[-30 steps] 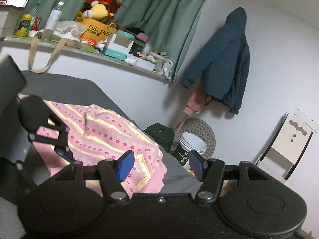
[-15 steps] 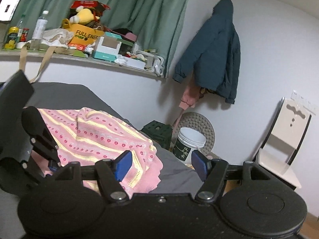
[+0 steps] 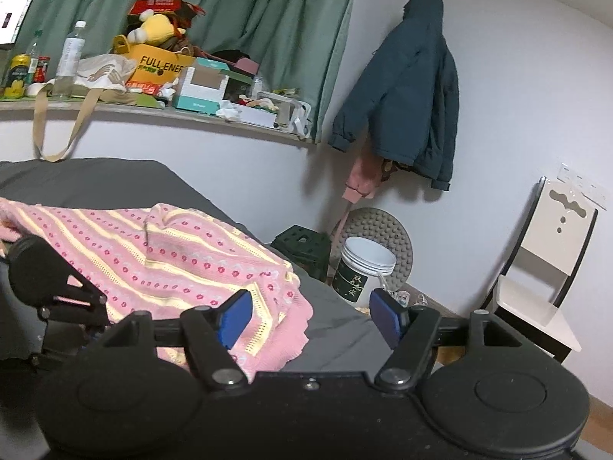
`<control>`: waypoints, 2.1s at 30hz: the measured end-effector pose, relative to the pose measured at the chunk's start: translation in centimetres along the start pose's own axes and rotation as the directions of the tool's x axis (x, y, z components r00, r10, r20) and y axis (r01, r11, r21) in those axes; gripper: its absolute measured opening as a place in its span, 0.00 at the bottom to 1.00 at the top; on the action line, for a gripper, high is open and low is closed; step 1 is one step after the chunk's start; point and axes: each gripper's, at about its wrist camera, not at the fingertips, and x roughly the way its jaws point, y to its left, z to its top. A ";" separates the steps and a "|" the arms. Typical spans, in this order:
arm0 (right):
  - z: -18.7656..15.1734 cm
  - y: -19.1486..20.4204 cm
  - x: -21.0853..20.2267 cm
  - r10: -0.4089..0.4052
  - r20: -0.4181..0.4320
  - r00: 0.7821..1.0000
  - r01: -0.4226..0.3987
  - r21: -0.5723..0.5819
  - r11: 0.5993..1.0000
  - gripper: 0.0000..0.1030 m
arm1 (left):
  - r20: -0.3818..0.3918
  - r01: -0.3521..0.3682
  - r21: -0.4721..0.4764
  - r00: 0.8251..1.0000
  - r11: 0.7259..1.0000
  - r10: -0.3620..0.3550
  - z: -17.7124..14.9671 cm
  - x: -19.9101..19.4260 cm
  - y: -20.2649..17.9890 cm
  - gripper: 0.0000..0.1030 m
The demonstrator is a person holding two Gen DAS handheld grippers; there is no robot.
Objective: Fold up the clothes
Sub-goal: 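Pinch a sweater edge with the left tool and lift it off the bed, then raise the pink sweater high with the left tool, letting it hang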
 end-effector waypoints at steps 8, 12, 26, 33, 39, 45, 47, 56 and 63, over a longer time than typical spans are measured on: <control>-0.1 0.1 0.2 0.006 -0.016 1.000 -0.006 -0.003 1.000 0.66 | -0.001 -0.057 0.128 0.998 0.990 0.058 1.2 -0.6 -2.2 0.13; -0.1 0.2 0.2 0.012 -0.019 1.000 -0.013 -0.011 1.000 0.67 | 0.002 -0.061 0.120 0.998 0.991 0.062 1.1 -0.9 -2.3 0.14; -0.4 0.6 0.4 0.015 -0.029 0.999 -0.016 -0.041 0.999 0.71 | 0.107 -0.085 0.006 0.991 0.996 0.084 0.7 -3.0 -2.2 0.52; -0.4 0.8 0.4 0.016 -0.028 0.999 -0.018 -0.056 0.998 0.73 | 0.085 0.008 -0.045 0.996 0.999 -0.004 0.3 -2.2 -1.7 0.26; -0.6 0.9 0.5 0.014 -0.032 0.999 -0.016 -0.067 0.998 0.75 | 0.087 0.079 -0.183 0.994 0.980 -0.064 -0.3 -2.2 -0.8 0.10; -0.6 0.7 0.7 0.000 -0.031 1.000 -0.002 -0.067 0.998 0.76 | 0.157 0.133 -0.513 0.986 0.848 -0.060 -3.1 -4.0 5.2 0.07; -0.5 0.4 0.7 -0.004 -0.024 1.000 0.003 -0.036 0.999 0.76 | 0.176 0.139 -0.630 0.984 0.764 -0.034 -5.1 -5.2 8.4 0.07; 0.3 -1.0 -0.4 0.095 0.072 0.993 -0.103 0.121 0.987 0.79 | 0.159 0.129 -0.949 0.984 0.288 0.082 -17.5 -9.4 25.0 0.07; 0.7 -0.3 -0.7 0.141 0.090 0.986 -0.151 0.122 0.981 0.79 | 0.060 0.041 -0.990 0.987 0.132 0.149 -21.8 -11.3 34.2 0.06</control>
